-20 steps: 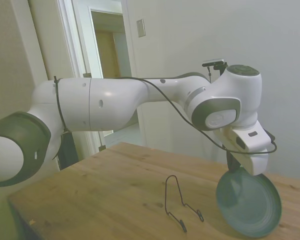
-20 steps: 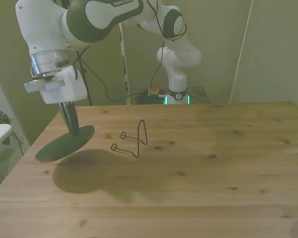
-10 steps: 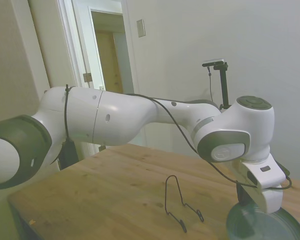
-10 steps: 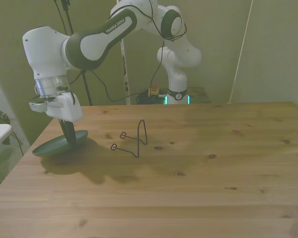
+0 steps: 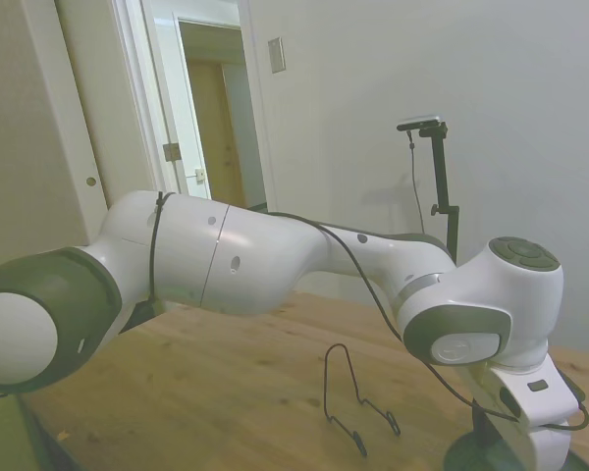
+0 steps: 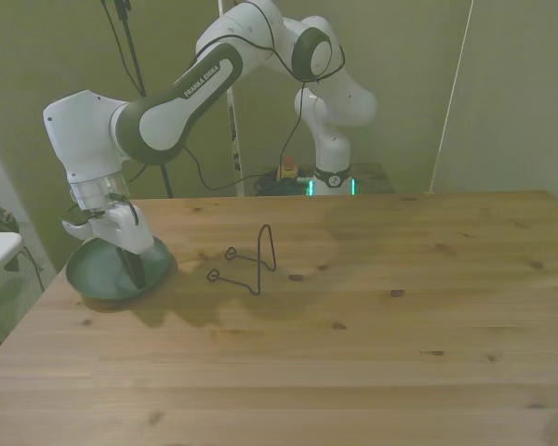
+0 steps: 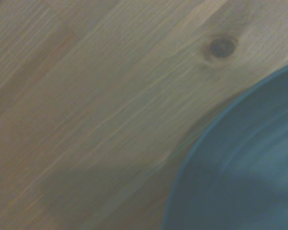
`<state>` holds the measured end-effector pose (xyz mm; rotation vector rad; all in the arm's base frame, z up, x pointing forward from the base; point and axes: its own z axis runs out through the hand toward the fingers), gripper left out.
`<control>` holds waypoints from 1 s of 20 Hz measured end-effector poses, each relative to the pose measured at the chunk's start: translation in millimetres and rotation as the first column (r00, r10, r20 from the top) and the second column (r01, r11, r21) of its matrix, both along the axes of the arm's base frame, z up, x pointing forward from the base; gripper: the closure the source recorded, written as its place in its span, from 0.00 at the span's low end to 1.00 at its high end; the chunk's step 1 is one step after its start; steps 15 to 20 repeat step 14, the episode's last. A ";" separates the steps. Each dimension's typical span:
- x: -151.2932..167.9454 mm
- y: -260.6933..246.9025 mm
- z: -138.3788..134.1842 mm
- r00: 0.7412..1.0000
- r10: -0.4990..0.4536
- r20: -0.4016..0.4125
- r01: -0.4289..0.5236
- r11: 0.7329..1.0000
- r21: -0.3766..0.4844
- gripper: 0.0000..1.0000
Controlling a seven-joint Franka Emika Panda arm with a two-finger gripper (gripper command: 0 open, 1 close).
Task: Unload the plate
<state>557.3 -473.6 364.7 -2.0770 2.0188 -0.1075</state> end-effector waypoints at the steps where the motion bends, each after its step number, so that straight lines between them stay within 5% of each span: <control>1: 0.2 -0.6 3.0 1.000 0.000 0.005 0.000 1.000 -0.002 0.00; 9: -5.3 -2.3 42.2 0.999 0.005 0.052 -0.003 1.000 -0.023 0.00; 14: -14.3 10.9 90.3 0.996 0.045 0.073 -0.044 0.999 -0.016 0.00; 20: -14.3 10.9 90.3 0.996 0.045 0.073 -0.044 0.999 -0.016 0.00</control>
